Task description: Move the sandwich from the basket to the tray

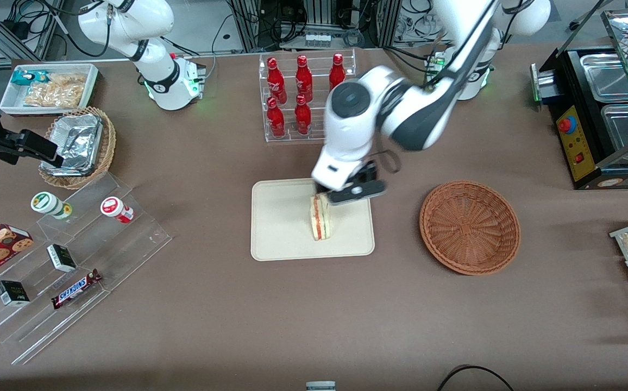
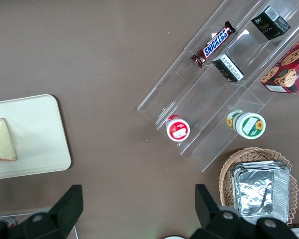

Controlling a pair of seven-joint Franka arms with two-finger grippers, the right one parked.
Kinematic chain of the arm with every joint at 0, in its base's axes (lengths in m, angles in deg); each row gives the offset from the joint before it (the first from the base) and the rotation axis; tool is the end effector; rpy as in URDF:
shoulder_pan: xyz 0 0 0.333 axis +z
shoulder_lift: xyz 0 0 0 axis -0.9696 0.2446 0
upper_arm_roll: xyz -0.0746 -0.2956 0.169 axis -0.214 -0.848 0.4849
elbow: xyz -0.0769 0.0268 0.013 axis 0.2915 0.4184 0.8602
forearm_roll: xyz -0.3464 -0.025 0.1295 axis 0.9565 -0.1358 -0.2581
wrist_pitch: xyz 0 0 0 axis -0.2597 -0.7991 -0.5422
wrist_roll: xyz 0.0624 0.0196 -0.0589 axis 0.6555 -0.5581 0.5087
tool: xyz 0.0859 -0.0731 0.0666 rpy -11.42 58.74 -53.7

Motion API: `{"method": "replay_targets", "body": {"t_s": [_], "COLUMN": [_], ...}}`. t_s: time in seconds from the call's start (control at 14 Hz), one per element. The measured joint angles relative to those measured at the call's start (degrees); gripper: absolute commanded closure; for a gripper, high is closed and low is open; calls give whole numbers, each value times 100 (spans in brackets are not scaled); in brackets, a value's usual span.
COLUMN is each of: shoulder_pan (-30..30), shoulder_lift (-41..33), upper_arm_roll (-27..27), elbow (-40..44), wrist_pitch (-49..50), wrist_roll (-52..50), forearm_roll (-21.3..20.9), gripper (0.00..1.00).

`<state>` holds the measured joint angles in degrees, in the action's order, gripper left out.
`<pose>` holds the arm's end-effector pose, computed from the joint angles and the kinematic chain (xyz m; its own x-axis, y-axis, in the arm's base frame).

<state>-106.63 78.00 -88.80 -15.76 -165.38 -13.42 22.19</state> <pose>0.5008 -0.3920 0.4648 0.9529 0.2987 0.0532 0.3005 -0.9533 -0.0303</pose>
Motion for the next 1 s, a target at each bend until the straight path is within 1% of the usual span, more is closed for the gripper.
{"method": "replay_targets", "body": {"t_s": [0.14,0.29,0.5,0.71,1.0], "shoulder_pan": [506,1028,1765,2525,3387], "shoulder_lift": [-577,-978,-1336,-1540,-1748], "upper_arm_roll": [30,41,51,54,56], "elbow": [-124,-192,-242,-253,-257], "wrist_pitch": [536,867,1415,1902,2319], "wrist_roll": [2,300,1372,2751,4441], "forearm_roll": [-2,-1,148,349,407], "gripper": [0,0,0,0,0]}}
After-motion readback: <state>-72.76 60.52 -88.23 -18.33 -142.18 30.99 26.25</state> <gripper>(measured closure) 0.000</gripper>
